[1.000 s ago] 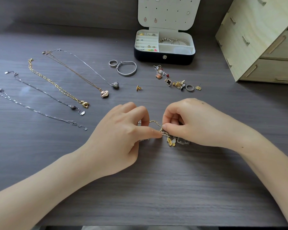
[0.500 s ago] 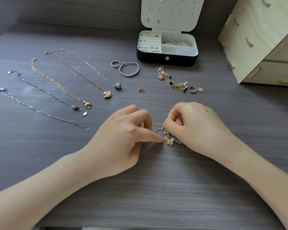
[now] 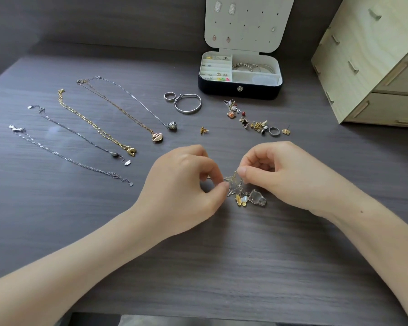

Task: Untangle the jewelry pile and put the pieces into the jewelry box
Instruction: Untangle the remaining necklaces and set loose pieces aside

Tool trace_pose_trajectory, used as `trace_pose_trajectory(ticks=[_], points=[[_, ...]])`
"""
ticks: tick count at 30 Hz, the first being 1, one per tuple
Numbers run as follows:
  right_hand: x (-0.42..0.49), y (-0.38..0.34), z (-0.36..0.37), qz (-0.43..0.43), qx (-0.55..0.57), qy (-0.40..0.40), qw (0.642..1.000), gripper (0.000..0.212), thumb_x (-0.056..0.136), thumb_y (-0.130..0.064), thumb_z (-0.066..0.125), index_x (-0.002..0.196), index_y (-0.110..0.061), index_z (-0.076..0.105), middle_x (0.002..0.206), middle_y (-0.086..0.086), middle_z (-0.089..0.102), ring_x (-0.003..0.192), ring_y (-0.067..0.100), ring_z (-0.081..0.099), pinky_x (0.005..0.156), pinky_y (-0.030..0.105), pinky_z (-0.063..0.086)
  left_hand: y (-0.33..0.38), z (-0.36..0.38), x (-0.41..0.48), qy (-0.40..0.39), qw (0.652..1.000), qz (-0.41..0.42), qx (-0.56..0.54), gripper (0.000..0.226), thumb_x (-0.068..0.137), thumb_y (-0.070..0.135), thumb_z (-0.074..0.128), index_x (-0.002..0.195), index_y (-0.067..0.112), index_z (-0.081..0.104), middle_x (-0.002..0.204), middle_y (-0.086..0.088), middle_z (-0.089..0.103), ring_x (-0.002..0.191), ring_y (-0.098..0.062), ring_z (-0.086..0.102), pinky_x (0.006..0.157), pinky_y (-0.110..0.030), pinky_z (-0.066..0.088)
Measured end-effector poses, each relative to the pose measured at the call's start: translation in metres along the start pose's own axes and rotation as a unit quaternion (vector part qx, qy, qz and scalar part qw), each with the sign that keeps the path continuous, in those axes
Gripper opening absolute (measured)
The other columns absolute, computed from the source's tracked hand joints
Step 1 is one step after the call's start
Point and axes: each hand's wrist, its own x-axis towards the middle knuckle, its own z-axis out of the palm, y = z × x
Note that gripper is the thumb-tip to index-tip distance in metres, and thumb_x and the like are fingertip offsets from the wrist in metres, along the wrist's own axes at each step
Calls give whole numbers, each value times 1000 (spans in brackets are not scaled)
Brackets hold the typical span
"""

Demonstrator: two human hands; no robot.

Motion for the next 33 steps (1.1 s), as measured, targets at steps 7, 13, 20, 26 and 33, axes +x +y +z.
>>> trace_pose_trajectory(ticks=[7,13,20,26,33], points=[[-1,-1,-1,1,21,-9,1000,13,89,-18,61,76,-17,65,68,-2,69,62,5,59,70,30,50,2,4,8,-36,999,-27,1,22,63,52,60,70,32,66,75,8,50,75,-10,50,64,-19,35],[-2,-2,-1,-2,31,-12,999,14,89,-17,61,76,-19,64,75,0,71,69,11,63,78,35,52,5,8,10,-32,999,-33,-15,15,63,51,60,65,36,63,72,7,50,73,-8,51,65,-22,38],[-3,-3,-1,-6,71,-16,997,15,89,-7,59,75,-14,60,74,-1,70,72,12,63,77,31,51,4,11,9,-30,999,-33,-8,3,61,38,57,59,36,55,66,11,45,66,-5,45,60,-12,31],[-1,-3,0,13,139,-9,990,19,86,1,59,77,-15,59,68,-4,62,59,4,51,59,21,37,3,10,8,-31,998,-38,38,4,58,34,53,57,30,51,66,10,45,69,-12,46,60,-12,28],[1,-3,2,52,143,-3,988,26,84,1,56,78,-21,68,62,-10,57,61,8,45,59,22,34,6,7,7,-40,996,-45,62,10,55,36,48,52,29,42,66,7,44,71,-19,45,65,-29,29]])
